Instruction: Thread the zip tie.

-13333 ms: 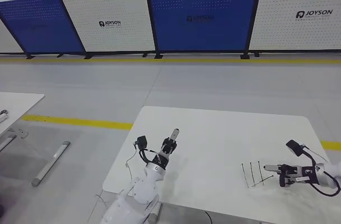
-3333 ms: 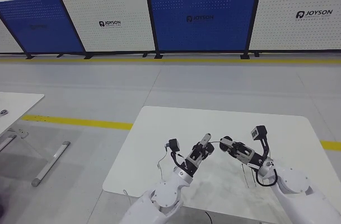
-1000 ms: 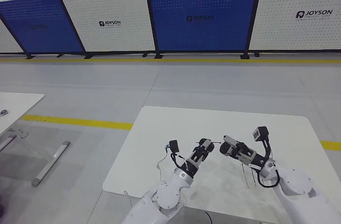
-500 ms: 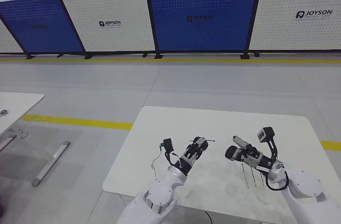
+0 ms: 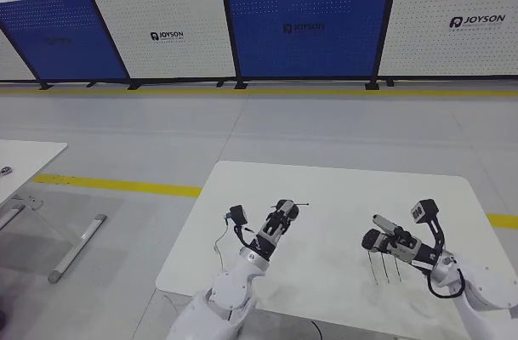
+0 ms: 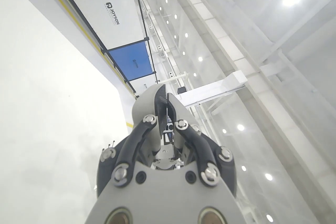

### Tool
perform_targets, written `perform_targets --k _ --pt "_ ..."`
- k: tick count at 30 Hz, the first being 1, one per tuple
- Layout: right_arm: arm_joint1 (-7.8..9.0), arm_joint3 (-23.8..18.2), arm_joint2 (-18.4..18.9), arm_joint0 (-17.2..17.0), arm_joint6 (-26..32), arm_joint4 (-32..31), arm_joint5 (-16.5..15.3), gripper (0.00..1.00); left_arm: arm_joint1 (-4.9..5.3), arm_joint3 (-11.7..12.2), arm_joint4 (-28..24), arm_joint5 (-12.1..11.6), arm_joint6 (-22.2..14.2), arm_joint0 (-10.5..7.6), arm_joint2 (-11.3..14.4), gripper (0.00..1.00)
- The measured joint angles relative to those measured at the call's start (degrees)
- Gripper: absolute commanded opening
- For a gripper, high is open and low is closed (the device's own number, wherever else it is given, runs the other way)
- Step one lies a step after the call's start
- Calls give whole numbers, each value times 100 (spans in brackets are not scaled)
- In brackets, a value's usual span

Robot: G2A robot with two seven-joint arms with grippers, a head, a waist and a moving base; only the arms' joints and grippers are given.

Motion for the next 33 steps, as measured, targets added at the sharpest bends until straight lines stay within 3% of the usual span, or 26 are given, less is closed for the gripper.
perform_targets --k 3,13,15,18,22,27,30,33 --pt "22 -2 35 39 297 -37 168 100 46 -117 403 110 -116 130 -93 0" --pt "21 0 34 38 284 -29 159 100 36 -93 369 166 -89 83 -52 0" --pt "21 0 34 38 284 -29 159 100 27 -168 138 152 -183 56 -6 0" --pt "21 0 34 38 285 -29 159 100 49 -557 -257 -67 -417 169 -105 0" --pt "21 0 34 38 285 -29 159 100 104 -1333 -559 -383 -658 541 -310 0" --pt "21 0 34 38 285 -29 159 100 153 -2259 -987 -394 -869 1015 -597 0" --pt "21 0 34 38 285 -29 160 100 167 -2532 -1037 -394 -947 1214 -760 0" --pt "21 0 34 38 285 -29 160 100 172 -2470 -799 -394 -888 1300 -848 0"
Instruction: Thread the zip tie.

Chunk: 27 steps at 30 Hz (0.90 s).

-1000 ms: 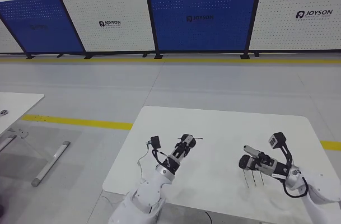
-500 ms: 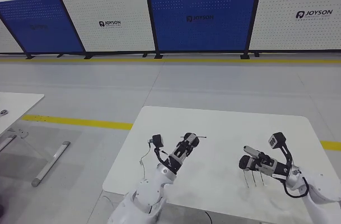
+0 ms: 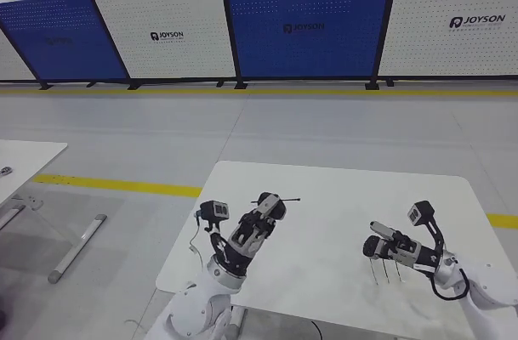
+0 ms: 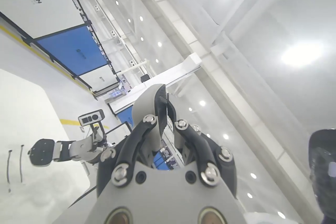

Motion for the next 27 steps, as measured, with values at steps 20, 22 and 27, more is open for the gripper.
perform_targets --k 20,22,27 --pt "0 0 0 0 0 0 0 100 -176 3067 1957 1203 1292 -1322 1026 0" --pt "0 0 0 0 0 0 0 100 -187 3153 1929 1175 1308 -1374 1069 0" --pt "0 0 0 0 0 0 0 100 -167 2686 1372 778 1005 -1265 947 0"
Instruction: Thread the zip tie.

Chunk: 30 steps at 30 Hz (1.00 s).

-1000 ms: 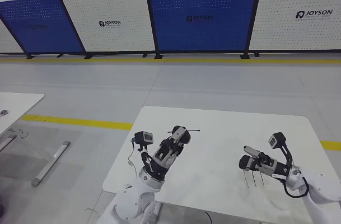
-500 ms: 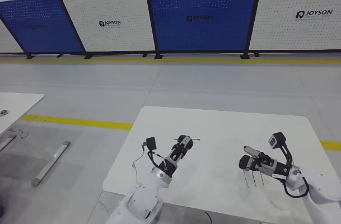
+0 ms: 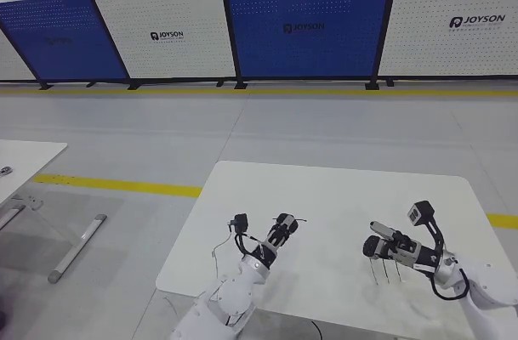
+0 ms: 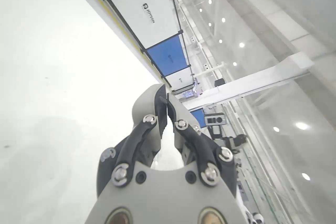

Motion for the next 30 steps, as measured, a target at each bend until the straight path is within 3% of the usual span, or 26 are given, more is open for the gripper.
perform_targets --k 7,11,14,16,19,26,30 --pt "0 0 0 0 0 0 0 100 117 -1504 -486 -786 -279 764 -525 0" --pt "0 0 0 0 0 0 0 100 163 -2325 -601 -778 -403 1201 -727 0" --pt "0 0 0 0 0 0 0 100 185 -2583 -575 -777 -499 1396 -802 0" --pt "0 0 0 0 0 0 0 100 192 -2551 -466 -777 -525 1435 -808 0" --pt "0 0 0 0 0 0 0 100 188 -2225 -205 -773 -477 1348 -702 0" --pt "0 0 0 0 0 0 0 100 103 -1031 372 -241 -125 686 -143 0" --pt "0 0 0 0 0 0 0 100 55 -388 699 -97 123 408 127 0"
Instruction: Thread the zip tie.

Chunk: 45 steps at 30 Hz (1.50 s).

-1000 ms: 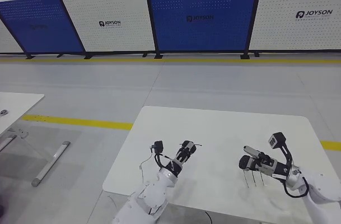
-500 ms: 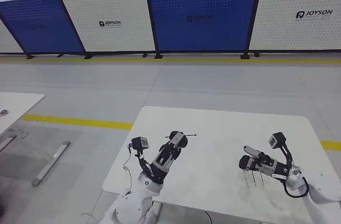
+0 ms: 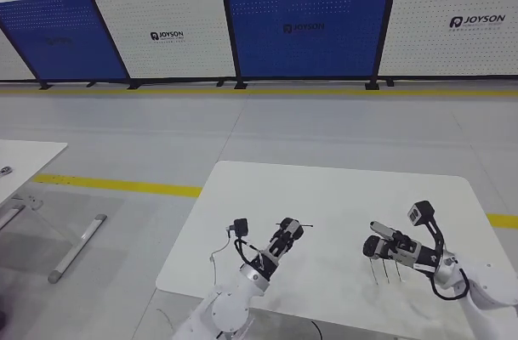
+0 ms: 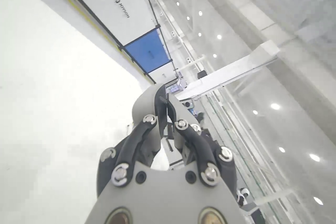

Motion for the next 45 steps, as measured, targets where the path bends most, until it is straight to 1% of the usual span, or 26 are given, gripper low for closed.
perform_targets --k 2,5,7,8,9,18,19,21,23,26,30,31,33,35,36,39,45 --pt "0 0 0 0 0 0 0 100 -18 266 67 21 126 -105 67 0" --pt "0 0 0 0 0 0 0 100 -33 495 75 -35 244 -181 122 0" --pt "0 0 0 0 0 0 0 100 -37 492 -201 -166 45 -170 191 0" --pt "0 0 0 0 0 0 0 100 -37 478 -399 -205 -122 -162 207 0" --pt "0 0 0 0 0 0 0 100 -37 473 -450 -208 -170 -160 208 0" --pt "1 -12 -2 -1 -12 -12 -3 100 -36 474 -370 -199 -154 -161 203 0" --pt "5 -56 -5 -5 -58 -80 -11 100 -36 474 -370 -199 -155 -161 203 0" --pt "37 -237 2 -22 -136 -525 67 100 -36 474 -370 -199 -155 -161 203 0" --pt "102 -441 85 16 152 -1043 303 100 -36 474 -370 -199 -155 -161 203 0" --pt "213 -793 379 -47 608 -1591 492 100 -36 474 -370 -199 -155 -161 203 0" --pt "354 -1297 814 -176 1132 -2072 797 100 -36 474 -370 -199 -155 -161 203 0" --pt "381 -1416 883 -199 1261 -2189 852 100 -36 474 -370 -199 -155 -161 203 0" --pt "445 -1640 949 -182 1756 -2437 860 100 -36 474 -370 -199 -155 -161 203 0" --pt "483 -1635 999 -82 2247 -2529 838 100 -36 474 -370 -199 -155 -161 203 0" --pt "485 -1618 1009 -67 2305 -2520 839 100 -36 474 -370 -199 -155 -161 203 0" --pt "483 -1608 1011 -67 2202 -2503 844 100 -36 474 -370 -199 -155 -161 203 0" --pt "482 -1610 1010 -68 2200 -2503 845 100 -36 474 -370 -199 -155 -161 203 0"
